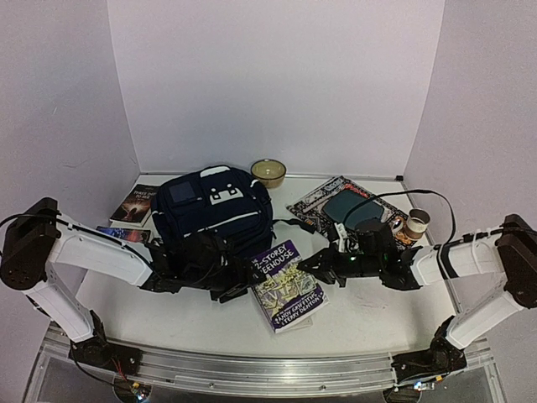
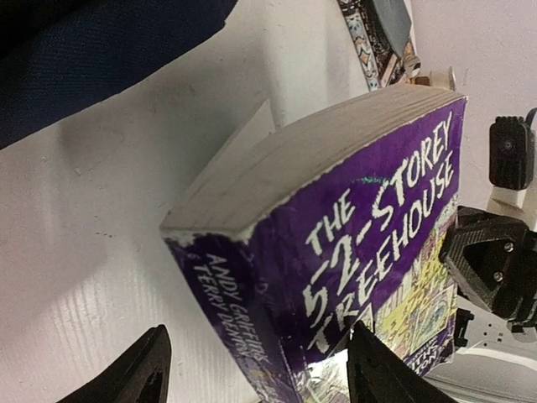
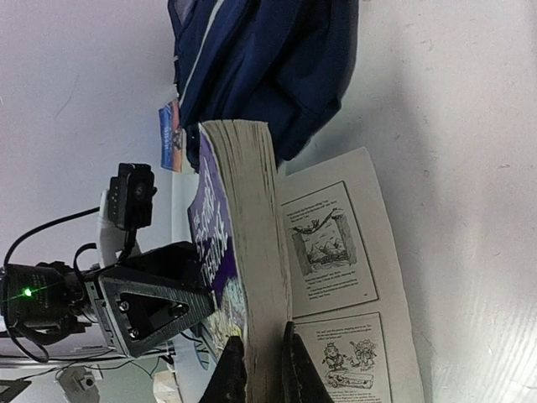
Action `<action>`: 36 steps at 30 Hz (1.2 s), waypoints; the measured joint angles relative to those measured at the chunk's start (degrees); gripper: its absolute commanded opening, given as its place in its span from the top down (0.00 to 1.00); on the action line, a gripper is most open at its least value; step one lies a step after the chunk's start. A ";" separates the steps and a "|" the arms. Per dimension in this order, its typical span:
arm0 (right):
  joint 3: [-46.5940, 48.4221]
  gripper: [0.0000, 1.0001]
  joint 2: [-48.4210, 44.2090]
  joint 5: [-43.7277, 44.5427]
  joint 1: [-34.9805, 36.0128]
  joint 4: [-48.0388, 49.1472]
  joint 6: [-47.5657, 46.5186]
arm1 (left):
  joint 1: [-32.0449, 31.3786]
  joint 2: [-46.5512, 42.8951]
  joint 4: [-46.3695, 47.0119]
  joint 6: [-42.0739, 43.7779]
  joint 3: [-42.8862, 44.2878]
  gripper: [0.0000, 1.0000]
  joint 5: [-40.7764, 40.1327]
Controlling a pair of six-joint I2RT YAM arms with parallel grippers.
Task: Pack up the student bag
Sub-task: Pick up the book from the center of the board, then pass from the right arm to the left, then pass from the left arm to the right
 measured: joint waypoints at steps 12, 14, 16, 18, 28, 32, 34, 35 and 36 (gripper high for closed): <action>-1.08 1.00 0.11 -0.22 -0.03 10.11 3.53 | -0.12 -0.48 18.79 -5.70 -4.02 0.82 2.29; -1.04 0.93 0.56 -0.30 -0.12 10.50 3.41 | -0.11 -1.64 20.52 -6.26 -4.93 0.93 2.19; -0.82 0.80 1.11 -0.42 -0.12 10.61 2.96 | -0.13 -3.25 21.37 -6.22 -5.51 1.00 1.88; 0.21 0.64 1.38 -0.71 -0.06 10.59 1.70 | -0.20 -4.68 21.60 -6.41 -6.11 1.00 1.03; 3.75 0.02 -3.25 0.96 -0.57 5.77 -4.95 | 2.18 -12.75 21.86 -5.34 -10.12 1.00 -6.38; 3.75 0.02 -7.67 3.00 -0.78 2.89 -6.00 | 5.57 -15.11 21.83 -4.11 -10.16 1.00 -8.76; 3.73 0.02 -9.54 4.00 -0.81 2.37 -5.93 | 6.92 -16.39 21.87 -3.38 -10.16 1.00 -10.15; 3.72 0.02 -10.09 4.18 -0.82 2.40 -5.78 | 7.50 -16.90 21.92 -3.09 -10.13 1.00 -10.87; 3.70 0.02 -10.48 4.30 -0.82 2.47 -5.61 | 8.06 -17.34 21.96 -2.73 -10.04 1.00 -11.59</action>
